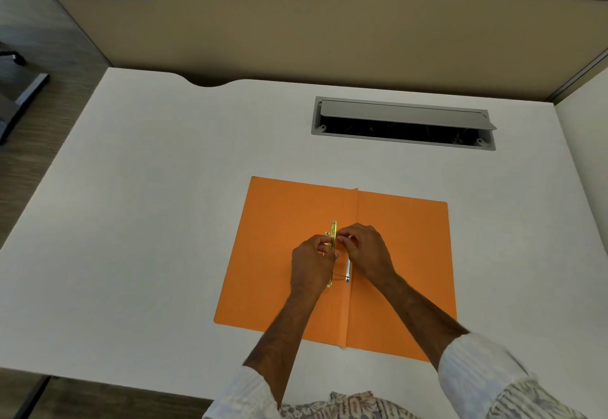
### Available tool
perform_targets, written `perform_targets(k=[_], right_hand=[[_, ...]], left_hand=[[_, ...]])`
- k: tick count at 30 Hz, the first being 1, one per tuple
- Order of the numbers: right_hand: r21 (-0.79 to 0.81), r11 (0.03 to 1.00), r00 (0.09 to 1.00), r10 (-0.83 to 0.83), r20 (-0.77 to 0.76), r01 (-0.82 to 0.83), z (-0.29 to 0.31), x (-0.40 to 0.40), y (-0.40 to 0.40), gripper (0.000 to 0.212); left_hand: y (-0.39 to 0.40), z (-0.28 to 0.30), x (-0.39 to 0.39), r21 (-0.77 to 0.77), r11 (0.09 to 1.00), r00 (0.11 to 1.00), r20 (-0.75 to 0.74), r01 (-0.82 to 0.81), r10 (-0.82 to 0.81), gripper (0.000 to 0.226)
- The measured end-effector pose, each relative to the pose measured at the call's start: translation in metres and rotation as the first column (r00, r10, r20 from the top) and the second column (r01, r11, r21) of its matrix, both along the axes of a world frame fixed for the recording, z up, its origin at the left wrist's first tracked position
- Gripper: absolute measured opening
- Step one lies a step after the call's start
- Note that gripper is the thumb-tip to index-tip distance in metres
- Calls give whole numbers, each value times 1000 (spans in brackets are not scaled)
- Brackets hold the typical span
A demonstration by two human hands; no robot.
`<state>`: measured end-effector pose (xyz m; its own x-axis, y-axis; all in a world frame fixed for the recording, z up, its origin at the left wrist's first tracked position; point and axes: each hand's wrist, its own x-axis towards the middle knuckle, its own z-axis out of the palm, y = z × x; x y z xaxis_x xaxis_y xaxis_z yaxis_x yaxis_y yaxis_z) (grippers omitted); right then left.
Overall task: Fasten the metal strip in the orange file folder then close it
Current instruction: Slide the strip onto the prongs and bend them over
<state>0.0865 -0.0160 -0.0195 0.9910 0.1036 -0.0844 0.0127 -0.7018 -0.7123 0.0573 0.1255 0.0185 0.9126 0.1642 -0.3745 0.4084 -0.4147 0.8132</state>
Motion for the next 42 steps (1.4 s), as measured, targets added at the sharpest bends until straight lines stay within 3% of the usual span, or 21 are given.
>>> perform_targets(k=[22,28,33,38,42], right_hand=[[6,1000,1000,14,-2,-14,4,-1,0,15],[17,999,999,-28,-39,28,2,-14,-10,32],[43,991,987,133,-89,-129,6,-35,-21,54],[-6,982,978,188,-94,-189,10,-48,-21,57],[-152,954,963,240,-124,-257,7,-50,-27,79]], left_hand=[[-3,-6,-2,-1,1000,1000,-2,19,-19,24],[-6,-11,0,5,999,999,-3,38,-38,26],[-9,-15,5,4,997,997,-31,73,-73,27],[-12,-21,6,7,995,995,-4,100,-100,16],[-14,-24,9,-42,991,991,-41,127,-129,16]])
